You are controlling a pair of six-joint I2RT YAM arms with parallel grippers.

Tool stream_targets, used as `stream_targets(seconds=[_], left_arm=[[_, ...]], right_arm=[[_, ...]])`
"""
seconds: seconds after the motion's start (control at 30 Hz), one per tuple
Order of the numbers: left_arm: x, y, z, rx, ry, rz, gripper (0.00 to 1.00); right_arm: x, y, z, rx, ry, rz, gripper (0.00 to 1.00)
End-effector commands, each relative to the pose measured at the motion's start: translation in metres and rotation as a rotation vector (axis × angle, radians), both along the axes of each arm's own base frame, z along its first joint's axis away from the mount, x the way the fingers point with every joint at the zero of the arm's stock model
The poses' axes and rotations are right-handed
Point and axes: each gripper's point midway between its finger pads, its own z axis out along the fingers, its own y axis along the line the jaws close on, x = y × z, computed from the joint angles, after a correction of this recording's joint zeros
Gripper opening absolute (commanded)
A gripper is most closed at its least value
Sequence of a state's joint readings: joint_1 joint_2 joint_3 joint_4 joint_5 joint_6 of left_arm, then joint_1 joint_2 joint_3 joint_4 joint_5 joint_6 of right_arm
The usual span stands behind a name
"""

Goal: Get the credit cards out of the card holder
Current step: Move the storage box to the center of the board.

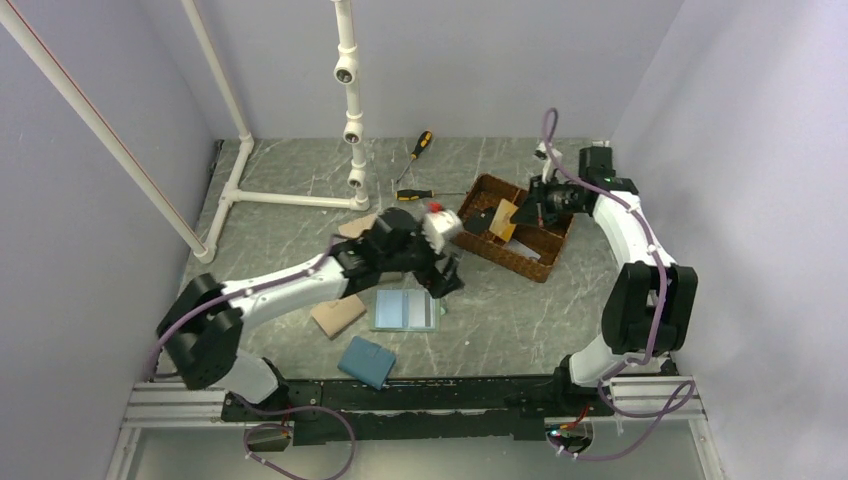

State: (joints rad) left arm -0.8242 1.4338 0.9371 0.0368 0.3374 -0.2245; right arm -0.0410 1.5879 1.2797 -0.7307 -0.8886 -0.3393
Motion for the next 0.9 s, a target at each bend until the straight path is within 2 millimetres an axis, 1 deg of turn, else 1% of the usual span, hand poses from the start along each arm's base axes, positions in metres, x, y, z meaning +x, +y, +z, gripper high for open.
stream_targets(seconds=[0.0, 0.03, 0.13, 0.23, 0.3, 0.4, 0.63, 0.77, 0.87], left_arm=[[0.014, -0.031, -0.017, 0.256, -0.508, -0.349, 0.92], [0.020, -0.037, -0.021, 0.285, -0.567, -0.390, 0.92], [0.050, -0.054, -0.037, 0.380, -0.681, -0.453, 0.90], [0.075, -0.064, -0.049, 0.414, -0.716, -0.506, 0.89], [0.087, -0.070, -0.051, 0.395, -0.736, -0.523, 0.88], [0.095, -0.079, -0.051, 0.367, -0.782, -0.576, 0.88], [0.115, -0.089, -0.052, 0.327, -0.785, -0.595, 0.87], [0.123, -0.094, -0.061, 0.334, -0.764, -0.629, 0.82], [0.124, -0.098, -0.067, 0.337, -0.760, -0.663, 0.80]], right_arm=[[0.018, -0.027, 0.026, 0.018, -0.083, -0.153, 0.00], [0.019, -0.031, 0.028, 0.022, -0.084, -0.169, 0.00], [0.021, -0.044, 0.031, 0.040, -0.081, -0.203, 0.00], [0.020, -0.058, 0.034, 0.063, -0.076, -0.229, 0.00], [0.019, -0.063, 0.034, 0.081, -0.070, -0.235, 0.00], [0.018, -0.065, 0.032, 0.089, -0.062, -0.235, 0.00], [0.017, -0.063, 0.027, 0.102, -0.040, -0.217, 0.00], [0.017, -0.063, 0.024, 0.107, -0.033, -0.211, 0.00], [0.017, -0.064, 0.022, 0.106, -0.027, -0.212, 0.00]])
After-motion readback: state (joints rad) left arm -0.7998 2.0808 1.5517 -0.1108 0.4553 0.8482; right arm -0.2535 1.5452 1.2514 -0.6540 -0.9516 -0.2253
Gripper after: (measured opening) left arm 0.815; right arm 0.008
